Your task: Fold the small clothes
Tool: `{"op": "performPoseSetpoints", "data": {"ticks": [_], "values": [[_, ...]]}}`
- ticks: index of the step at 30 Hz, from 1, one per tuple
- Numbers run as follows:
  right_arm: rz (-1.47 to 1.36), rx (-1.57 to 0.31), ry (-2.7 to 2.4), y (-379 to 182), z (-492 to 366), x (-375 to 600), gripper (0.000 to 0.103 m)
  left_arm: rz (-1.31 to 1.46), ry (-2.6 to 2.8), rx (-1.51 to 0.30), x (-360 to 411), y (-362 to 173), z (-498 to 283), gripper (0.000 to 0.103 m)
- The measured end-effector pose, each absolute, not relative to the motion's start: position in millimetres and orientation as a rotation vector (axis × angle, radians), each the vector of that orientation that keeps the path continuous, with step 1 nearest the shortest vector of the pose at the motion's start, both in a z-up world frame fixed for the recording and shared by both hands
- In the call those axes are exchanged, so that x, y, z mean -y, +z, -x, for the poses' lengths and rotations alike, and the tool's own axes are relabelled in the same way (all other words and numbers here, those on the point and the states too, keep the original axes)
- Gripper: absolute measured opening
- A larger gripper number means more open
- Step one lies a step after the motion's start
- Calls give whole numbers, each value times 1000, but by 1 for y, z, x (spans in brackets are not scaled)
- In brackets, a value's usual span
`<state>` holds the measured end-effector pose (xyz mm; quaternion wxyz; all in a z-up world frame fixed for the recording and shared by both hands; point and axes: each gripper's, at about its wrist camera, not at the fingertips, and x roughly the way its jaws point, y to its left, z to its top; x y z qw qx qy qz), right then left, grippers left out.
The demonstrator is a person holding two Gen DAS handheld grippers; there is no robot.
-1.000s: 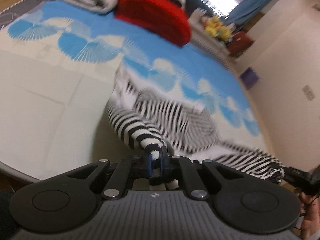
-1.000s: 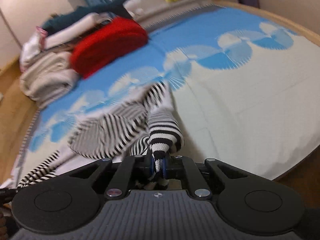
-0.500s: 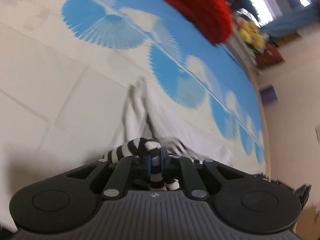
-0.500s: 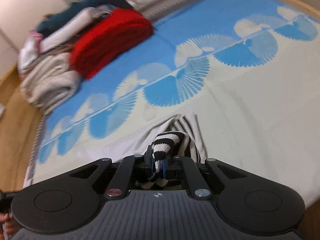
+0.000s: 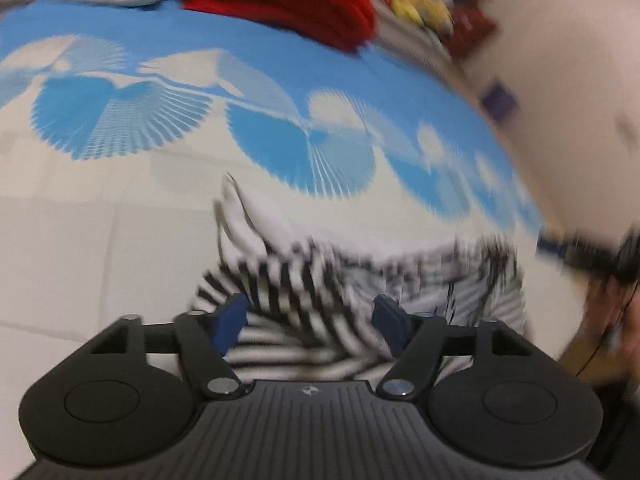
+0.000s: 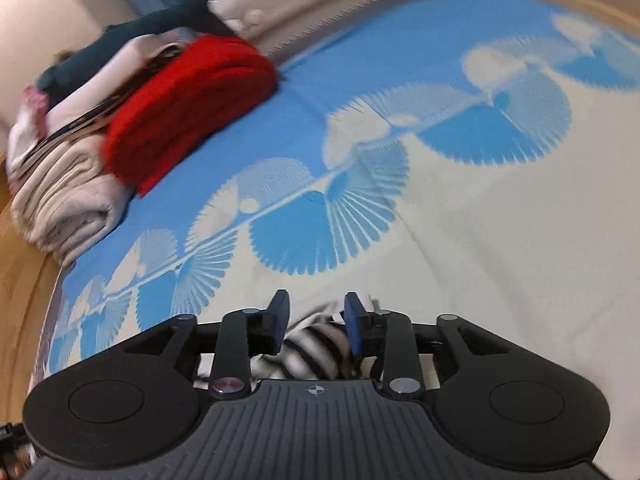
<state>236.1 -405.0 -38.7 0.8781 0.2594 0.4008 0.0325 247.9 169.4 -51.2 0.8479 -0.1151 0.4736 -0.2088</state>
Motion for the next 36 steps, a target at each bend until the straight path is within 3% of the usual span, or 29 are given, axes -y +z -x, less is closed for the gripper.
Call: {"op": "performPoseSetpoints", "data": {"ticks": [4,8,15,18,20,21,22,23,26,29,33,35,36], "values": [[-470,-932,240,-51,-227,392,42,-21,-436,-1004,-137,-69,-231,78],[-241,-1036,332,-70,-220,354,42,-257,-417,-955,-111,-83,-225,79],[63,-1026,355,-92,-231,300,42,-308,-334,-884,-95,-87,-260,77],[141,-1018,349,-98,-242,281,42,-264,-339,-863,-93,-84,-274,50],[160,-1007,336,-100,-255,274,38,-235,-364,-873,-92,-82,-283,14],[153,-997,328,-99,-260,274,31,-221,-363,-867,-91,-79,-287,12],[135,-984,319,-96,-265,274,10,-193,-346,-841,-95,-75,-291,9],[101,-958,303,-91,-271,277,0,-150,-303,-796,-103,-67,-295,8],[-64,-814,228,-69,-286,292,0,69,-164,-686,-138,-50,-307,8],[-175,-738,144,-60,-299,302,0,135,-118,-781,-148,-64,-328,9],[-63,-883,97,-93,-321,277,0,66,-125,-975,-134,-97,-348,10],[-12,-970,103,-111,-329,266,0,72,-114,-1046,-135,-109,-354,26],[7,-1004,113,-118,-331,262,0,92,-118,-1044,-138,-108,-355,28]]}}
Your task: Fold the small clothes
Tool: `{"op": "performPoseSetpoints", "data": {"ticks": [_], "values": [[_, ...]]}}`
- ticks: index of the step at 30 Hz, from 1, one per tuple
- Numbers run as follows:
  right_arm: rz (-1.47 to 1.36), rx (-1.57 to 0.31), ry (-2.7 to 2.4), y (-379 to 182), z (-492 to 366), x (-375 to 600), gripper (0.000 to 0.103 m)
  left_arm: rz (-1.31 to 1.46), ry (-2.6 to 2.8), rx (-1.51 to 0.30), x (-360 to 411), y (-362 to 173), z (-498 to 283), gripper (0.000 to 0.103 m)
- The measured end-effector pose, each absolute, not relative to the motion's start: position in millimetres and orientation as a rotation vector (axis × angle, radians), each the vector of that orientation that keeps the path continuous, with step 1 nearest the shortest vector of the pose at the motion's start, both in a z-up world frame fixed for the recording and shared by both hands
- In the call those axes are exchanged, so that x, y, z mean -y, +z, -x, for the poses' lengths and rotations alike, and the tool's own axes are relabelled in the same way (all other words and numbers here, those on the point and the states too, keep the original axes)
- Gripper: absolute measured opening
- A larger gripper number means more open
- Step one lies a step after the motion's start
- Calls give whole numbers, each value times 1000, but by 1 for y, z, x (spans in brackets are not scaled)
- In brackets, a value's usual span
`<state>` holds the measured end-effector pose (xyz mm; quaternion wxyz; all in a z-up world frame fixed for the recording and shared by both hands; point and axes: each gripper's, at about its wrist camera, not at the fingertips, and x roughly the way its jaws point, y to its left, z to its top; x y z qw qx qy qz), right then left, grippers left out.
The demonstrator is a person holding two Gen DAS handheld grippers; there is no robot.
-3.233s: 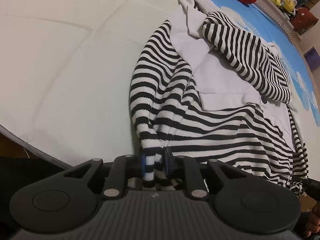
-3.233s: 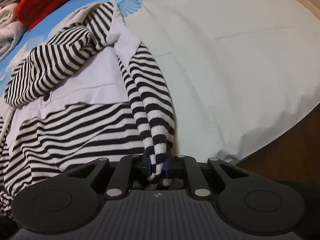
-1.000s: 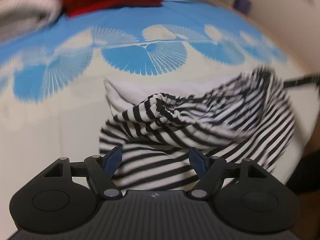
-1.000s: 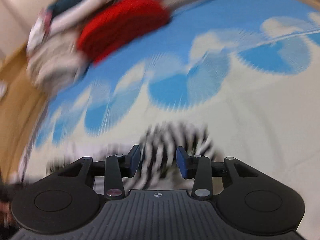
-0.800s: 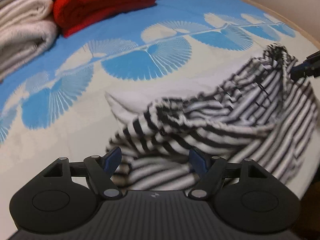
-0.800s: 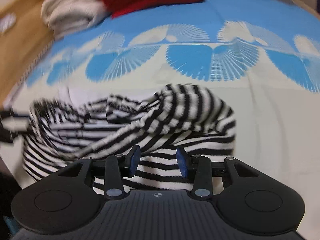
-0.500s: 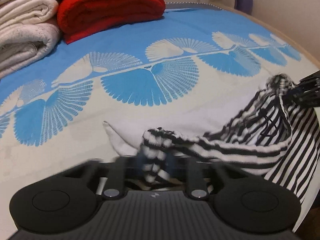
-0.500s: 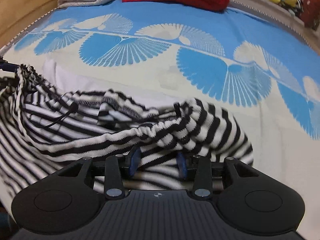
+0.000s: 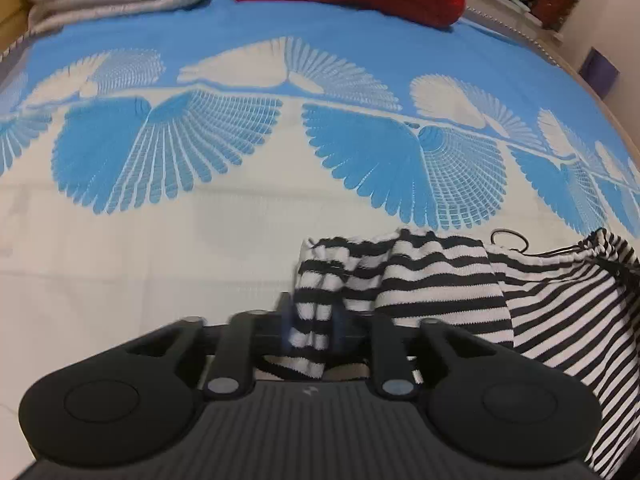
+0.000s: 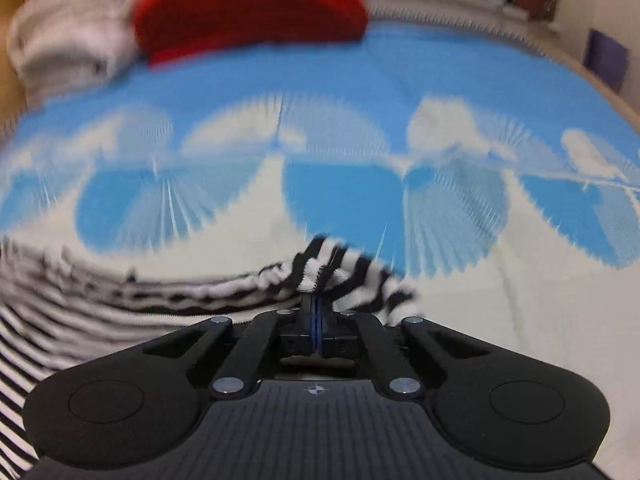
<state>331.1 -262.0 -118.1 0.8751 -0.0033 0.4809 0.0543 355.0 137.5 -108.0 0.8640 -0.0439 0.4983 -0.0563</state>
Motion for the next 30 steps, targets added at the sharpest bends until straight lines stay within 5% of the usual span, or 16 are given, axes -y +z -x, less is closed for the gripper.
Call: {"op": "performPoseSetpoints", "data": {"ticks": [4,6,8,9,13,16,18,24,28,30], "values": [[-54,-943,119,-101,-331,272,4,254,-133,-961,-162,-92,-352,60],[-121,-874,128,-86,-327,287,14,312,-127,-958,-171,-92,-351,61],[-127,-820,117,-77,-323,300,39,320,-128,-990,-172,-95,-356,61],[-118,-821,112,-77,-323,304,41,308,-136,-1008,-169,-98,-356,61],[-55,-945,120,-100,-333,307,42,202,-154,-1003,-154,-106,-357,57],[15,-955,118,-110,-335,295,40,188,-177,-981,-150,-111,-360,16],[3,-950,145,-110,-336,292,7,182,-163,-915,-151,-104,-359,12],[-98,-715,35,-82,-335,300,3,103,-138,-751,-141,-88,-356,12],[-6,-962,52,-123,-351,288,7,31,-112,-1013,-133,-125,-368,30],[52,-1019,42,-133,-350,285,12,37,-106,-1003,-136,-116,-360,37]]}}
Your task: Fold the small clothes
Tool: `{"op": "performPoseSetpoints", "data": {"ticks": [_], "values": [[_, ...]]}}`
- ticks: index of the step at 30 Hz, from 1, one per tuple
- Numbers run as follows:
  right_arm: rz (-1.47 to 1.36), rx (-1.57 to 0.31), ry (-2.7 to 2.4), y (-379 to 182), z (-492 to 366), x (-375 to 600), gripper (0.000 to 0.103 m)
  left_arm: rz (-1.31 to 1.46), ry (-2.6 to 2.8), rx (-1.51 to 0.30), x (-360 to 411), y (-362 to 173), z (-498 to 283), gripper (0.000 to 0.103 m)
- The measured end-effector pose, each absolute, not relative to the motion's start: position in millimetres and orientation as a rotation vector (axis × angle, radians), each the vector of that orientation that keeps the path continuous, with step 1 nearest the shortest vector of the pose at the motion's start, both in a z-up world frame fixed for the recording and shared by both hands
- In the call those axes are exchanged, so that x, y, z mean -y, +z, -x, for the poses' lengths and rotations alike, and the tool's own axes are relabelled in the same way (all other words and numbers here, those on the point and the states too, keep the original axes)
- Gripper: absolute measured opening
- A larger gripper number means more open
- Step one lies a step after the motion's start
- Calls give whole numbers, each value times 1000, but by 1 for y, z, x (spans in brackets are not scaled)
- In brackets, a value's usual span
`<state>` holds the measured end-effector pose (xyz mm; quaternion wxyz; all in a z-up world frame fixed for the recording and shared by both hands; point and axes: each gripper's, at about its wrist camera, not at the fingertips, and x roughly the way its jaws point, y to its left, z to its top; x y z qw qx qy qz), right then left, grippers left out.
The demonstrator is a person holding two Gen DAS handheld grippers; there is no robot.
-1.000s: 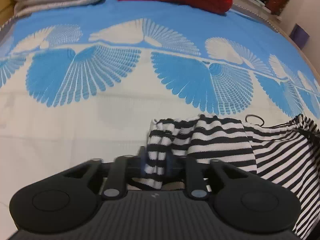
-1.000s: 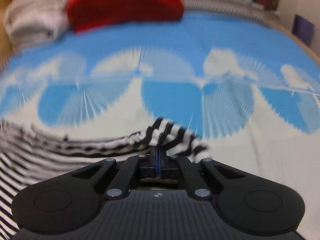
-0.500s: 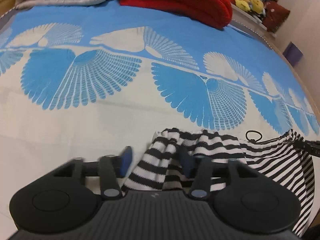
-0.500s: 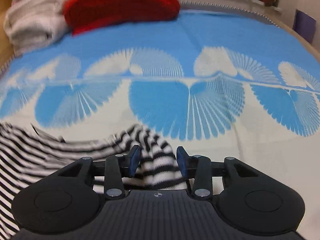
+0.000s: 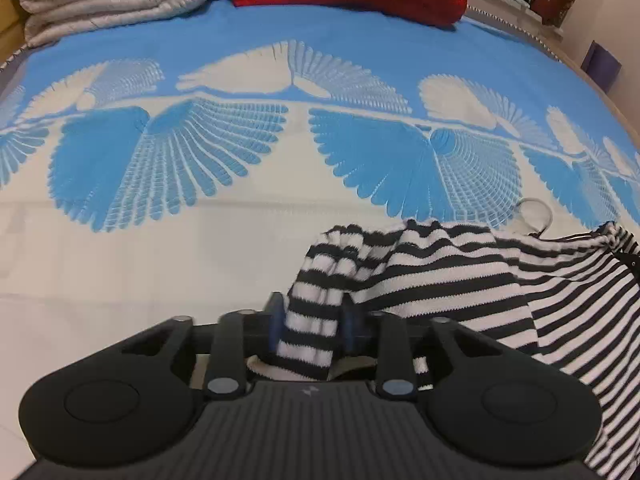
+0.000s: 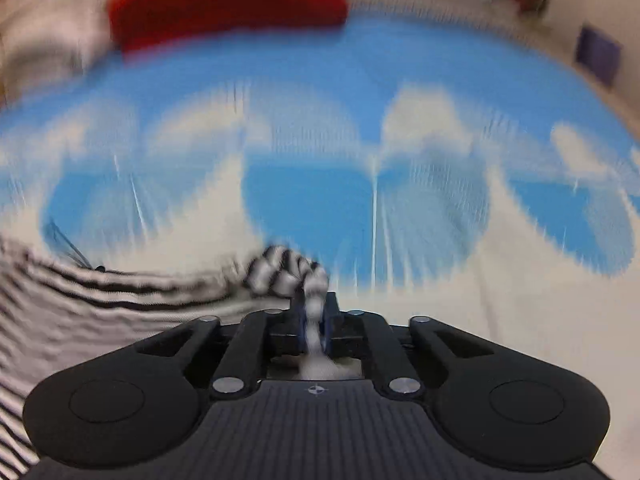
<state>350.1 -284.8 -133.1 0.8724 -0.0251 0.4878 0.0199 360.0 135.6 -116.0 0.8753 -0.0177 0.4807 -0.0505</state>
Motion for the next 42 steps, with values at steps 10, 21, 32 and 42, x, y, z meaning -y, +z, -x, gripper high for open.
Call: {"op": "performPoseSetpoints", "data": {"ticks": [10,21,32,42], "values": [[-288,-993,57,-65,-287,354,27,238,-133,-1029,-168,-38,-273,58],[-510,-1213,-10,-116,-187,391,39,434,-34,-1199,-197,-102,-188,56],[-497,-1194,17,-123,-189,389,12,338,-108,-1207,-187,-110,-193,0],[-583,-1140,-10,-105,-165,423,3,248,-19,-1216,-201,-101,-171,1]]}}
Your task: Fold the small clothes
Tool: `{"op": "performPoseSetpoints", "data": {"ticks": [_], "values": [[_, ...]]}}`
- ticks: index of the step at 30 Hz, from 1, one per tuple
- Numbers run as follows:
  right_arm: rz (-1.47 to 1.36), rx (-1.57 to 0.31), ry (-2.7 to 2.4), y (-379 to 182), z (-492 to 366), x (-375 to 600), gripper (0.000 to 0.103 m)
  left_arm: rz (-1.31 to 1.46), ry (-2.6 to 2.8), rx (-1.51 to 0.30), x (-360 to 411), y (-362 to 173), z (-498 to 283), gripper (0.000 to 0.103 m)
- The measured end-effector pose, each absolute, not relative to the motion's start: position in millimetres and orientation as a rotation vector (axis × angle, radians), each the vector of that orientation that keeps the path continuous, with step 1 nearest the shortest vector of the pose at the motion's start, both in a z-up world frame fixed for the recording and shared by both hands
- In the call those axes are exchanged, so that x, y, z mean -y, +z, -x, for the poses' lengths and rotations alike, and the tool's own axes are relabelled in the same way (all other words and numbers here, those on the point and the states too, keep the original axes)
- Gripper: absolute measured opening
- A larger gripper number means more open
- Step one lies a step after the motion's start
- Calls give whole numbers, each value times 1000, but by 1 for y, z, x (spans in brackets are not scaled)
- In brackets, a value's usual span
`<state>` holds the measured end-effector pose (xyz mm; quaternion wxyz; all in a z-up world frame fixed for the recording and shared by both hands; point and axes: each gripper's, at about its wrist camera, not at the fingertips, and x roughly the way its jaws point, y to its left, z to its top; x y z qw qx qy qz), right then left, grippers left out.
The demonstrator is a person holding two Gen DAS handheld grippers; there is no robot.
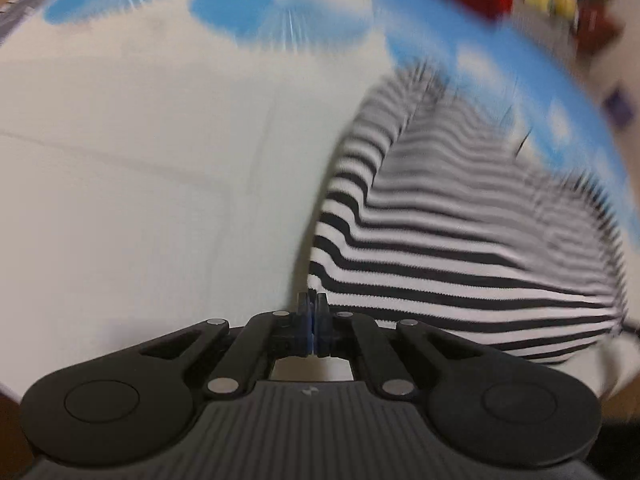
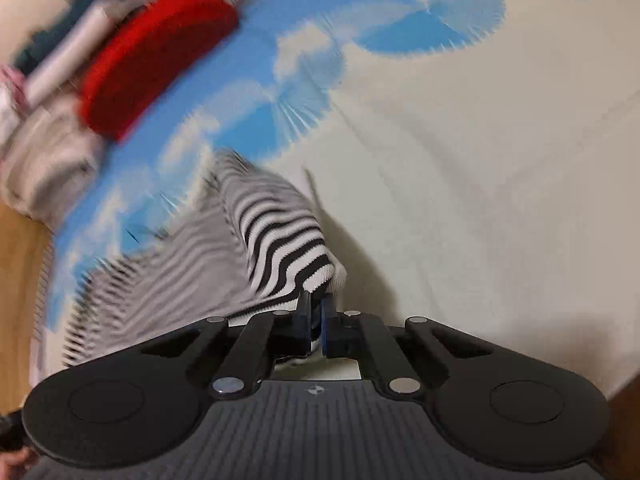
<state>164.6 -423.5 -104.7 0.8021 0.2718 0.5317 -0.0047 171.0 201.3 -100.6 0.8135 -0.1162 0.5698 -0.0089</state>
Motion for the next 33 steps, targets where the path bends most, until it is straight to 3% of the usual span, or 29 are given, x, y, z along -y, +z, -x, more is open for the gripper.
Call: {"op": "performPoseSetpoints", "data": {"ticks": [4,7,9,15,17,19,24,28,33], "values": [[-487,-1238,-30,-120,-169,411,3,165,-6,-1170,-190,-90,-170,6],[-428,-1170,-87,-106,-168,408,6,144,-33,-1040,-185,-66,-164,25],[-380,-1068,-85,-91,-166,404,8,211,-132,-1004,-176,-57,-164,25],[-409,-1090,167,-98,-180,374,9,177,-290,-1218,-133,-90,-176,40],[-316,-1208,129,-117,-187,360,15,97,-231,-1282,-126,-103,-178,40],[-254,-1278,76,-130,-191,356,8,122,-210,-1269,-131,-99,-179,41],[-256,-1100,60,-98,-202,348,14,187,-194,-1098,-132,-65,-187,41],[-239,-1002,55,-87,-229,337,29,190,-195,-1054,-109,-57,-209,41],[-194,-1004,39,-96,-256,319,30,153,-211,-1043,-89,-55,-223,41]]}}
